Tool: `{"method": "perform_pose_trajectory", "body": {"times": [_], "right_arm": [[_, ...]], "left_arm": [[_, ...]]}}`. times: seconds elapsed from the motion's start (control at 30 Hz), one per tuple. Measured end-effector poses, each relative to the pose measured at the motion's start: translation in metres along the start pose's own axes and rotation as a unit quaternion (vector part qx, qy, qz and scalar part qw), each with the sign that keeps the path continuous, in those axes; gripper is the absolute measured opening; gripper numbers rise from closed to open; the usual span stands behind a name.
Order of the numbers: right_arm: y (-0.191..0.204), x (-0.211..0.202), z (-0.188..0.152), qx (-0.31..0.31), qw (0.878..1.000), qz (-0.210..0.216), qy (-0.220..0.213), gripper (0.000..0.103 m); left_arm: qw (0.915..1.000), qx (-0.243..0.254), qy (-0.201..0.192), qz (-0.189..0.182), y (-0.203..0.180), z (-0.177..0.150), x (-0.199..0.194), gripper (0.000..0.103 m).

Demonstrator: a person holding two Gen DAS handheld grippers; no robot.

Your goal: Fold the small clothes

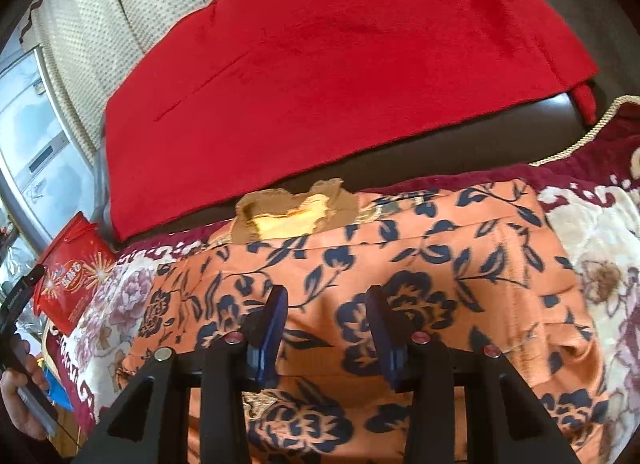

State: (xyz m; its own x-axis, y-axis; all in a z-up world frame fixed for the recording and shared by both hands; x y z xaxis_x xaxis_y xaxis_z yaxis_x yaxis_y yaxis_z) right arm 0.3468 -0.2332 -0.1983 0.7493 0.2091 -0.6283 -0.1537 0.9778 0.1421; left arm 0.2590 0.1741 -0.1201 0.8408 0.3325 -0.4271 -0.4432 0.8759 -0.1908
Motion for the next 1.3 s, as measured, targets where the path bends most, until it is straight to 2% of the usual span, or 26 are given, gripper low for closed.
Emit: {"method": "perform_pose_trajectory", "body": {"times": [0.3, 0.43, 0.67, 0.7, 0.73, 0.8, 0.83, 0.9, 0.97, 1.07, 1.13, 1.2, 1.27, 1.3], "right_arm": [[-0.022, -0.01, 0.002, 0.021, 1.0, -0.003, -0.008, 0.044], [-0.026, -0.01, 0.002, 0.026, 1.0, -0.016, -0.003, 0.048], [-0.042, -0.015, 0.001, 0.054, 0.998, -0.025, -0.005, 0.048], [-0.046, -0.014, -0.001, 0.059, 0.998, -0.027, -0.001, 0.048], [-0.048, -0.014, -0.002, 0.062, 0.998, -0.029, 0.002, 0.048], [-0.054, -0.009, -0.01, 0.071, 0.997, -0.034, 0.021, 0.048], [-0.059, -0.003, -0.018, 0.077, 0.995, -0.039, 0.041, 0.048], [-0.064, 0.005, -0.029, 0.087, 0.993, -0.037, 0.066, 0.048], [-0.068, 0.002, -0.028, 0.103, 0.993, -0.023, 0.057, 0.048], [-0.083, -0.014, -0.016, 0.113, 0.993, -0.033, 0.024, 0.049], [-0.094, -0.017, -0.013, 0.12, 0.992, -0.044, 0.018, 0.049], [-0.108, -0.011, -0.017, 0.142, 0.989, -0.044, 0.027, 0.049], [-0.122, 0.006, -0.03, 0.159, 0.984, -0.044, 0.066, 0.049], [-0.123, 0.009, -0.033, 0.165, 0.983, -0.036, 0.069, 0.049]], "left_arm": [[0.9995, -0.004, -0.026, 0.016, 0.006, 0.014, -0.016, 0.076], [0.9993, -0.005, -0.03, 0.021, 0.009, 0.017, -0.021, 0.076], [0.9996, -0.001, -0.027, 0.009, -0.001, 0.013, -0.024, 0.078], [0.9999, 0.002, -0.012, 0.0, -0.007, 0.005, -0.02, 0.084], [0.9999, 0.004, 0.005, -0.014, -0.015, -0.003, -0.015, 0.086], [0.9954, 0.022, 0.075, -0.056, -0.043, -0.036, 0.002, 0.086], [0.9908, 0.034, 0.111, -0.071, -0.057, -0.055, 0.009, 0.086], [0.9759, 0.058, 0.187, -0.096, -0.085, -0.099, 0.023, 0.086], [0.9595, 0.065, 0.245, -0.123, -0.112, -0.137, 0.032, 0.086], [0.9504, 0.085, 0.271, -0.126, -0.135, -0.165, 0.043, 0.086], [0.9452, 0.11, 0.284, -0.116, -0.147, -0.18, 0.053, 0.086], [0.9445, 0.118, 0.286, -0.11, -0.153, -0.189, 0.063, 0.087], [0.9473, 0.113, 0.282, -0.103, -0.151, -0.189, 0.066, 0.091], [0.9459, 0.107, 0.289, -0.103, -0.15, -0.187, 0.066, 0.091]]}}
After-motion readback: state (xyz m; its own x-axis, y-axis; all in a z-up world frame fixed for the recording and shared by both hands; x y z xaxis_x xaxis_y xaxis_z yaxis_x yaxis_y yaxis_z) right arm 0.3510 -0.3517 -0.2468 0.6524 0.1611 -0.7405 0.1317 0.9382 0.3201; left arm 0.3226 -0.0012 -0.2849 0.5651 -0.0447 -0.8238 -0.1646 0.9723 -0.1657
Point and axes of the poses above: each gripper's, at about its wrist camera, not at the fingertips, and x roughly the way its jaws point, y to its left, z to its top, the point moved 10 cm from there along x, roughly the way its jaws point, and after that the axes turned 13 degrees about -x, right-handed, at the moved point
